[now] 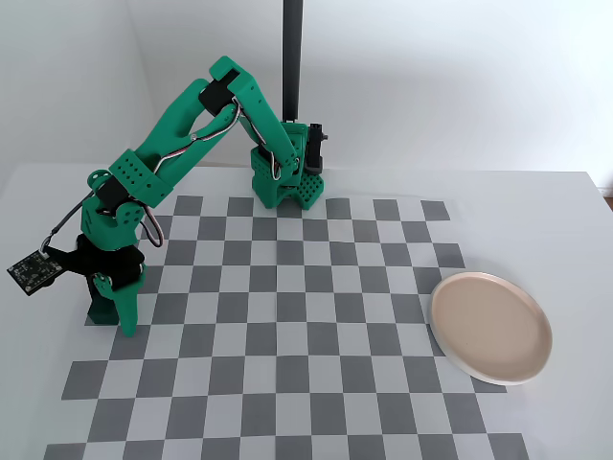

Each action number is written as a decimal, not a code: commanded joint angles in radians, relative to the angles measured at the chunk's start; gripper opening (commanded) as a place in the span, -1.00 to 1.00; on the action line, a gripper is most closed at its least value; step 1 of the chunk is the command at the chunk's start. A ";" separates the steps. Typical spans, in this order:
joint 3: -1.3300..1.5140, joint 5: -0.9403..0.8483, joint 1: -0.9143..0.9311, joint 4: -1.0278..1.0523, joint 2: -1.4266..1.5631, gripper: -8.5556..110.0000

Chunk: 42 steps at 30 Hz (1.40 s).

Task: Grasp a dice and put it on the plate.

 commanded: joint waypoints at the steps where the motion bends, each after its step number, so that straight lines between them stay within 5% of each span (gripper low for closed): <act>1: -0.057 0.002 -0.021 0.012 0.071 -0.40; 42: -0.054 0.008 -0.031 0.031 0.066 -0.63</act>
